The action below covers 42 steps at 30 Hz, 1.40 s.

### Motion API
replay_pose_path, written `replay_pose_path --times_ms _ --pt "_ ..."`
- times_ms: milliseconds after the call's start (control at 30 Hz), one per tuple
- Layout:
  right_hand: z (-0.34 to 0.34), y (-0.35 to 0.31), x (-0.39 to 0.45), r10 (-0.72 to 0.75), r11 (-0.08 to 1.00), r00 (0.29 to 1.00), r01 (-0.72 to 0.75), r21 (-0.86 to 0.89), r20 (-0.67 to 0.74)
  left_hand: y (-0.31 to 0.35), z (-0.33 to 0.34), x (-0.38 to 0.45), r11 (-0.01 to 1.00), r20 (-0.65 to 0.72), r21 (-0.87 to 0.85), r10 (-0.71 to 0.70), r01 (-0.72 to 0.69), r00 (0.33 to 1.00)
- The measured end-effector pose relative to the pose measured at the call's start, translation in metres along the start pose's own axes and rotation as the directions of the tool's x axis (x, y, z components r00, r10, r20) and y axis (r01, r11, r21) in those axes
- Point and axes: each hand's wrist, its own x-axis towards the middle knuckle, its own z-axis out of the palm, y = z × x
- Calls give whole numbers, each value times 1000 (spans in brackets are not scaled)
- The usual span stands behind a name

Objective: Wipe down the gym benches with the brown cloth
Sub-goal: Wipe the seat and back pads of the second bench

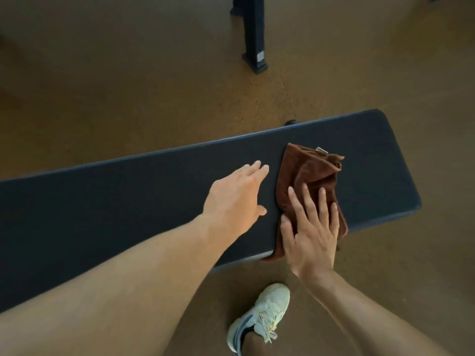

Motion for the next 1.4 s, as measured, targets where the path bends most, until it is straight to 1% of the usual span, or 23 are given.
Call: replay_pose_path --times_ms 100,200,300,367,433,533,633,733,767,833,900,933,967,1000,1033,1067,1100,1133,1200,1267,1333,1400 --pt "10 -54 -11 -58 997 997 60 -40 55 -85 -11 -57 997 -115 -77 -29 20 993" --pt "22 -122 -21 -173 981 977 182 -66 124 -168 -14 -114 989 -206 -109 -122 101 971" --pt "37 -199 -32 -290 950 941 305 -68 175 -227 -15 -159 975 -272 -153 -199 161 941" --pt "46 -245 -39 -361 924 911 379 -58 197 -255 -15 -183 962 -286 -202 -237 184 928" --pt "54 -285 -45 -450 881 866 470 -50 220 -277 -16 -202 944 -279 -275 -261 184 924" --pt "62 -332 -50 -589 785 764 619 -39 264 -303 -19 -222 916 -271 -368 -267 157 925" --pt "66 -356 -38 -688 689 662 724 -20 298 -320 -19 -235 924 -272 -336 -282 184 920" --pt "63 -358 -9 -767 596 564 803 14 306 -318 -24 -234 940 -253 -264 -286 218 924" --pt "62 -358 1 -786 573 541 819 25 300 -314 -26 -230 940 -249 -252 -292 229 924" --pt "62 -357 16 -808 553 522 832 47 274 -298 -30 -219 939 -236 -239 -302 246 924" --pt "59 -350 31 -806 561 534 826 46 255 -277 -37 -202 925 -216 -268 -331 270 919" --pt "56 -343 40 -792 582 556 812 38 252 -267 -41 -193 910 -195 -290 -360 297 912" --pt "50 -333 51 -763 622 596 783 33 250 -260 -44 -183 895 -153 -299 -386 330 910" --pt "45 -319 62 -718 676 650 736 29 247 -253 -46 -174 887 -75 -276 -404 370 912" --pt "37 -299 73 -657 738 712 675 17 246 -247 -47 -166 892 31 -204 -407 404 913" --pt "30 -275 82 -583 798 774 602 -2 246 -243 -45 -159 905 134 -98 -400 414 907" --pt "22 -248 90 -507 850 828 527 -24 241 -240 -42 -155 914 205 7 -398 405 894" --pt "15 -218 96 -436 888 870 457 -44 231 -239 -39 -154 913 233 84 -407 399 883" --pt "1 -156 100 -305 943 931 325 -77 200 -239 -37 -155 902 227 143 -431 408 873" --pt "-11 -107 95 -189 976 966 205 -79 178 -236 -39 -155 896 228 152 -443 417 867" --pt "-16 -83 83 -96 992 983 107 -63 154 -234 -39 -154 892 227 164 -449 420 864" --pt "-14 -81 72 -15 999 993 20 -42 115 -233 -38 -153 888 212 169 -456 428 864"
